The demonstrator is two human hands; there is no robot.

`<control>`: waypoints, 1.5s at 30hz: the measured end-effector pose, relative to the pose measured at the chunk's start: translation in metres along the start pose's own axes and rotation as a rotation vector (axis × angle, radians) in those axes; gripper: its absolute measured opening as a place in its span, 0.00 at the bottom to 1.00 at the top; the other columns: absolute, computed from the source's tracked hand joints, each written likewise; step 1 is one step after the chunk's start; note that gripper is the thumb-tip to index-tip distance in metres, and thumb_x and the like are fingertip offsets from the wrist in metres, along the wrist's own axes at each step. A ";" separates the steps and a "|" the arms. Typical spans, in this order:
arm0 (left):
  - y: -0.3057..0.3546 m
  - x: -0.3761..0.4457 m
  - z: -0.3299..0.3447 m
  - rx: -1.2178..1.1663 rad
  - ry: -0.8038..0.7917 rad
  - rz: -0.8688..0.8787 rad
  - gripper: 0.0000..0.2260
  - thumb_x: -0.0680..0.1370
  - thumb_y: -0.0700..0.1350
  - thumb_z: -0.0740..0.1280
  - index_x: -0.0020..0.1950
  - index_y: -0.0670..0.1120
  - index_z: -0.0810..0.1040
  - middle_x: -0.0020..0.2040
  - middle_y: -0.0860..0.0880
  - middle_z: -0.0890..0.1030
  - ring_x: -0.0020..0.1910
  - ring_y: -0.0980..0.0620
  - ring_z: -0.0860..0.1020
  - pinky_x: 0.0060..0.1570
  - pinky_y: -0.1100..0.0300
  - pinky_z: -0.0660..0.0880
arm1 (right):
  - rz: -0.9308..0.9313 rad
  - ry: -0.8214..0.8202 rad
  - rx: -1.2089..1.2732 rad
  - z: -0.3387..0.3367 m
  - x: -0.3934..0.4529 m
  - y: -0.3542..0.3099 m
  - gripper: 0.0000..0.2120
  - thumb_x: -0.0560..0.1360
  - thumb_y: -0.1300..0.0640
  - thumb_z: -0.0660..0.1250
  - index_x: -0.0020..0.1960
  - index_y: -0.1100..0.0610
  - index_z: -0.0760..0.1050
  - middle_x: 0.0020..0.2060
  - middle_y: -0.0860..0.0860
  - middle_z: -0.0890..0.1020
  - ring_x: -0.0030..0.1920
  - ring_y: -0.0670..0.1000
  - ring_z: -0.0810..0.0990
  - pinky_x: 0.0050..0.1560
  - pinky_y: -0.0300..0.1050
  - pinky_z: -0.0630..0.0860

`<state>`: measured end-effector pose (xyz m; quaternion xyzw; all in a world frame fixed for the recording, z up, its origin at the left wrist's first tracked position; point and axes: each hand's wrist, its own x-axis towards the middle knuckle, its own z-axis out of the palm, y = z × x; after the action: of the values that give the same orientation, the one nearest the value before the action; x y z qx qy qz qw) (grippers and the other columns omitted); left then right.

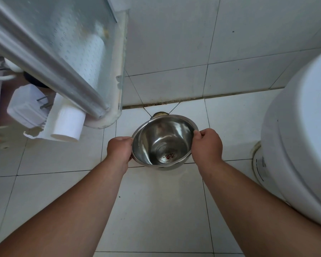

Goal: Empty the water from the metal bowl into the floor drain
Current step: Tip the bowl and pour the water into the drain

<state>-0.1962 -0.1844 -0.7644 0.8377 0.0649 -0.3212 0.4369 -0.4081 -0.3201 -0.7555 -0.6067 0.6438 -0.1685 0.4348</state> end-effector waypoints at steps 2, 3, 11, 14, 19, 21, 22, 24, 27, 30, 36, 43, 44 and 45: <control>0.000 0.001 0.000 0.001 0.004 -0.004 0.10 0.73 0.33 0.68 0.39 0.41 0.89 0.43 0.40 0.85 0.41 0.41 0.81 0.44 0.49 0.80 | -0.001 0.005 -0.004 0.000 0.001 0.000 0.12 0.85 0.53 0.62 0.46 0.59 0.75 0.35 0.48 0.76 0.36 0.48 0.74 0.36 0.45 0.67; 0.000 0.002 0.000 -0.001 0.006 -0.004 0.10 0.73 0.33 0.68 0.39 0.41 0.88 0.42 0.40 0.85 0.41 0.41 0.80 0.44 0.49 0.80 | -0.004 0.009 -0.006 0.000 0.001 -0.001 0.13 0.85 0.53 0.63 0.45 0.59 0.74 0.35 0.47 0.76 0.35 0.46 0.73 0.33 0.44 0.65; 0.004 0.006 -0.002 -0.014 0.014 0.017 0.09 0.73 0.34 0.67 0.49 0.33 0.85 0.41 0.41 0.80 0.41 0.43 0.77 0.42 0.48 0.75 | -0.011 0.024 0.001 0.000 0.001 -0.004 0.12 0.84 0.54 0.63 0.45 0.60 0.76 0.34 0.47 0.76 0.34 0.44 0.72 0.31 0.40 0.64; 0.005 0.006 -0.003 -0.014 0.014 0.021 0.08 0.72 0.34 0.67 0.47 0.33 0.85 0.39 0.41 0.79 0.39 0.43 0.75 0.41 0.49 0.75 | -0.003 0.025 0.010 0.001 0.001 -0.005 0.12 0.84 0.54 0.63 0.45 0.60 0.76 0.34 0.47 0.76 0.34 0.43 0.72 0.31 0.41 0.64; 0.007 0.007 -0.003 -0.016 0.012 0.033 0.07 0.72 0.35 0.69 0.37 0.41 0.86 0.36 0.42 0.79 0.35 0.43 0.74 0.35 0.54 0.74 | 0.004 0.028 0.025 0.001 0.001 -0.008 0.13 0.83 0.53 0.63 0.45 0.61 0.77 0.35 0.48 0.77 0.34 0.45 0.73 0.33 0.44 0.65; 0.007 0.006 -0.003 -0.021 0.011 0.032 0.07 0.72 0.35 0.69 0.36 0.43 0.85 0.37 0.42 0.78 0.36 0.43 0.73 0.34 0.55 0.73 | 0.005 0.030 0.023 0.000 0.001 -0.008 0.13 0.83 0.54 0.63 0.45 0.61 0.77 0.34 0.48 0.77 0.34 0.46 0.73 0.33 0.43 0.64; 0.007 0.006 -0.003 -0.021 0.012 0.028 0.07 0.72 0.35 0.69 0.37 0.43 0.85 0.37 0.42 0.78 0.36 0.43 0.73 0.35 0.54 0.73 | 0.008 0.031 0.022 0.000 0.001 -0.008 0.13 0.83 0.54 0.63 0.44 0.61 0.77 0.34 0.48 0.77 0.34 0.46 0.73 0.32 0.42 0.64; 0.007 0.005 -0.003 -0.020 0.010 0.020 0.07 0.72 0.35 0.68 0.38 0.42 0.85 0.37 0.42 0.78 0.37 0.43 0.73 0.37 0.52 0.74 | 0.012 0.029 0.019 0.000 0.001 -0.008 0.13 0.83 0.54 0.63 0.44 0.60 0.77 0.34 0.49 0.78 0.34 0.48 0.74 0.32 0.43 0.64; 0.006 0.005 -0.003 -0.022 0.011 0.013 0.06 0.72 0.35 0.68 0.42 0.36 0.85 0.39 0.42 0.79 0.38 0.44 0.75 0.41 0.50 0.75 | 0.014 0.027 0.023 0.000 0.001 -0.008 0.13 0.83 0.53 0.64 0.45 0.61 0.77 0.35 0.50 0.79 0.36 0.51 0.76 0.37 0.45 0.66; 0.006 0.004 -0.003 -0.018 0.008 0.016 0.06 0.72 0.35 0.68 0.43 0.38 0.85 0.39 0.41 0.78 0.38 0.44 0.74 0.39 0.51 0.74 | 0.012 0.030 0.020 0.000 0.001 -0.007 0.14 0.83 0.53 0.64 0.44 0.60 0.77 0.35 0.50 0.79 0.36 0.52 0.76 0.35 0.44 0.66; 0.005 0.004 -0.003 -0.025 0.017 0.019 0.08 0.74 0.35 0.68 0.48 0.36 0.87 0.39 0.41 0.81 0.37 0.43 0.76 0.34 0.57 0.76 | 0.015 0.030 0.010 0.000 0.000 -0.007 0.13 0.84 0.53 0.63 0.44 0.60 0.77 0.35 0.49 0.79 0.34 0.45 0.74 0.31 0.41 0.65; 0.006 0.001 -0.002 -0.020 0.015 0.016 0.08 0.75 0.33 0.67 0.49 0.33 0.85 0.39 0.41 0.79 0.36 0.44 0.74 0.32 0.58 0.75 | 0.021 0.022 0.013 -0.002 -0.001 -0.007 0.14 0.84 0.53 0.63 0.43 0.59 0.76 0.35 0.50 0.79 0.34 0.45 0.74 0.31 0.39 0.65; 0.006 0.001 -0.002 -0.017 0.014 0.017 0.08 0.74 0.33 0.67 0.49 0.32 0.85 0.40 0.41 0.78 0.37 0.44 0.74 0.34 0.56 0.74 | 0.022 0.021 0.013 -0.002 -0.001 -0.008 0.14 0.84 0.53 0.63 0.43 0.59 0.76 0.35 0.50 0.79 0.34 0.46 0.74 0.31 0.39 0.65; 0.006 0.001 -0.002 -0.012 0.010 0.018 0.07 0.74 0.33 0.67 0.47 0.33 0.85 0.40 0.41 0.78 0.37 0.44 0.73 0.34 0.56 0.74 | 0.021 0.022 0.011 -0.003 -0.001 -0.008 0.14 0.84 0.53 0.63 0.43 0.59 0.75 0.35 0.50 0.79 0.33 0.46 0.74 0.31 0.39 0.65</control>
<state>-0.1922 -0.1865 -0.7600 0.8374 0.0615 -0.3125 0.4442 -0.4053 -0.3218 -0.7480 -0.5955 0.6540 -0.1742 0.4328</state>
